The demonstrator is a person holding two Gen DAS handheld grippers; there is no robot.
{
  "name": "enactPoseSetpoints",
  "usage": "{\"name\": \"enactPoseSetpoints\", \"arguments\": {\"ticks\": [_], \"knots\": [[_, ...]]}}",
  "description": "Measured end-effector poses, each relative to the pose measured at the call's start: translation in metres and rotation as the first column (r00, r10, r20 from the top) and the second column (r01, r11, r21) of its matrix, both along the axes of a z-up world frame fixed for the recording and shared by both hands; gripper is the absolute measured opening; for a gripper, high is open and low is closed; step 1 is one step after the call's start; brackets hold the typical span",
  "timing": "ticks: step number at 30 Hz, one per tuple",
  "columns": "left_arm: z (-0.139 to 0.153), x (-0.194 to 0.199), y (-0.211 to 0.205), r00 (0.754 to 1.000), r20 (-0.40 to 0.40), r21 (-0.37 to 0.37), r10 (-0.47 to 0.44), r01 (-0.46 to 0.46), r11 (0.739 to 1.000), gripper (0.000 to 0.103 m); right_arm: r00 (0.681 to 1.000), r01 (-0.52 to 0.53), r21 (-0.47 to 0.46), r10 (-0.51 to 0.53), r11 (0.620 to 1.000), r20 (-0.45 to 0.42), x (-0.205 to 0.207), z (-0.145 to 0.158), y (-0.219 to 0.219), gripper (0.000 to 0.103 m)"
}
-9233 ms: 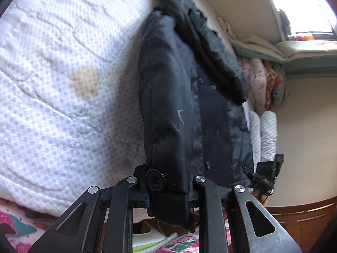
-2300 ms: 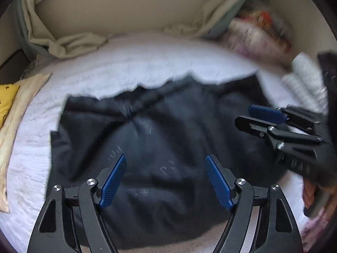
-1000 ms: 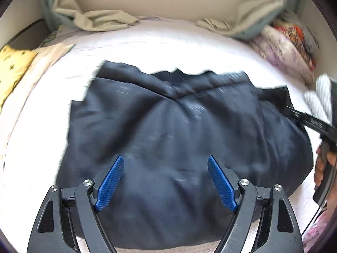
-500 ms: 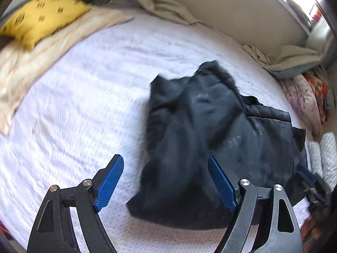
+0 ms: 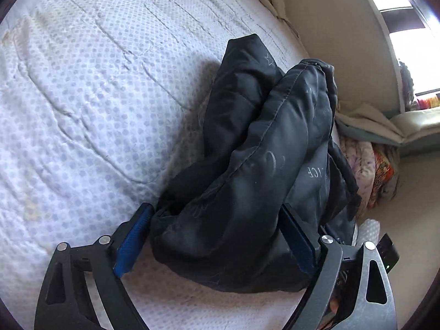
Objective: Fold large clothes
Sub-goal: 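Grasp the jacket bundle with the left tool and lift it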
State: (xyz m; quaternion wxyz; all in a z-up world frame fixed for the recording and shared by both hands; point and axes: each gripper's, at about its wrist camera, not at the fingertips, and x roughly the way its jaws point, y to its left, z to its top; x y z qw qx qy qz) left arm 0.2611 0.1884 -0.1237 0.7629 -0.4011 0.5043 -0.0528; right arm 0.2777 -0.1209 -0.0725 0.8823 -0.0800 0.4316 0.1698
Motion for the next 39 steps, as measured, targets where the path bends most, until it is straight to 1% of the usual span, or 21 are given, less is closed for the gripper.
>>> {"name": "enactPoseSetpoints", "arguments": {"ticks": [2, 7, 11, 13, 14, 15, 16, 18, 21, 22, 25, 27, 28, 30, 31, 33, 34, 35, 37, 39], "knots": [[-0.003, 0.002, -0.002, 0.999, 0.023, -0.014, 0.023, -0.023, 1.000, 0.092, 1.000, 0.001, 0.004, -0.001, 1.000, 0.002, 0.002, -0.005, -0.001, 0.037], [-0.003, 0.012, -0.010, 0.994, 0.077, 0.010, 0.076, -0.077, 0.997, 0.091, 1.000, 0.006, 0.010, -0.006, 1.000, 0.017, 0.003, -0.014, -0.003, 0.036], [-0.001, 0.021, -0.021, 0.988, 0.120, 0.040, 0.099, -0.104, 0.994, 0.081, 0.999, 0.012, 0.000, -0.012, 1.000, 0.030, 0.004, -0.018, -0.001, 0.036], [-0.001, 0.026, -0.024, 0.985, 0.141, 0.036, 0.100, -0.106, 0.994, 0.070, 0.999, 0.012, -0.011, -0.012, 1.000, 0.032, 0.005, -0.019, 0.001, 0.036], [0.001, 0.027, -0.027, 0.983, 0.154, 0.029, 0.100, -0.105, 0.994, 0.066, 0.999, 0.014, -0.014, -0.014, 1.000, 0.033, 0.005, -0.021, 0.001, 0.036], [0.002, 0.029, -0.028, 0.982, 0.162, 0.029, 0.098, -0.104, 0.994, 0.060, 0.999, 0.016, -0.019, -0.015, 1.000, 0.033, 0.006, -0.021, 0.002, 0.036], [0.008, 0.030, -0.033, 0.979, 0.183, 0.045, 0.090, -0.099, 0.994, 0.055, 0.999, 0.017, -0.023, -0.016, 1.000, 0.034, 0.007, -0.022, 0.003, 0.036], [0.019, 0.032, -0.040, 0.973, 0.220, 0.100, 0.065, -0.089, 0.991, 0.050, 0.999, 0.018, -0.030, -0.017, 0.999, 0.034, 0.008, -0.024, 0.004, 0.036], [0.048, 0.034, -0.063, 0.953, 0.303, 0.210, 0.001, -0.067, 0.975, 0.045, 0.999, 0.019, -0.031, -0.018, 0.999, 0.032, 0.011, -0.025, 0.004, 0.036], [0.055, 0.035, -0.067, 0.947, 0.320, 0.227, -0.014, -0.063, 0.972, 0.044, 0.999, 0.020, -0.029, -0.019, 0.999, 0.030, 0.013, -0.025, 0.004, 0.036], [0.087, 0.034, -0.093, 0.914, 0.395, 0.306, -0.091, -0.037, 0.951, 0.041, 0.999, 0.023, -0.019, -0.022, 1.000, 0.024, 0.015, -0.025, 0.003, 0.036], [0.103, 0.034, -0.109, 0.894, 0.427, 0.343, -0.138, -0.020, 0.939, 0.041, 1.000, 0.024, -0.006, -0.024, 1.000, 0.019, 0.016, -0.025, 0.001, 0.036], [0.113, 0.033, -0.121, 0.879, 0.447, 0.363, -0.166, -0.009, 0.932, 0.040, 1.000, 0.025, 0.001, -0.025, 1.000, 0.016, 0.017, -0.025, 0.000, 0.036], [0.128, 0.033, -0.142, 0.856, 0.470, 0.400, -0.214, 0.010, 0.917, 0.040, 1.000, 0.027, 0.021, -0.027, 0.999, 0.006, 0.018, -0.024, -0.003, 0.036], [0.133, 0.032, -0.147, 0.849, 0.475, 0.413, -0.231, 0.017, 0.910, 0.040, 1.000, 0.029, 0.037, -0.029, 0.999, -0.001, 0.019, -0.024, -0.005, 0.036], [0.146, 0.031, -0.171, 0.830, 0.477, 0.473, -0.289, 0.034, 0.880, 0.040, 0.999, 0.032, 0.056, -0.031, 0.998, -0.010, 0.020, -0.024, -0.008, 0.036], [0.152, 0.029, -0.186, 0.818, 0.475, 0.511, -0.324, 0.044, 0.859, 0.040, 0.999, 0.034, 0.068, -0.033, 0.997, -0.015, 0.021, -0.024, -0.010, 0.036], [0.154, 0.028, -0.195, 0.811, 0.470, 0.538, -0.348, 0.049, 0.842, 0.040, 0.999, 0.036, 0.078, -0.035, 0.996, -0.019, 0.022, -0.023, -0.012, 0.036], [0.160, 0.028, -0.219, 0.800, 0.456, 0.593, -0.390, 0.054, 0.803, 0.040, 0.999, 0.040, 0.095, -0.037, 0.995, -0.024, 0.023, -0.024, -0.015, 0.036], [0.162, 0.029, -0.233, 0.798, 0.447, 0.623, -0.405, 0.047, 0.781, 0.040, 0.999, 0.040, 0.113, -0.037, 0.993, -0.031, 0.026, -0.023, -0.019, 0.036]]}}
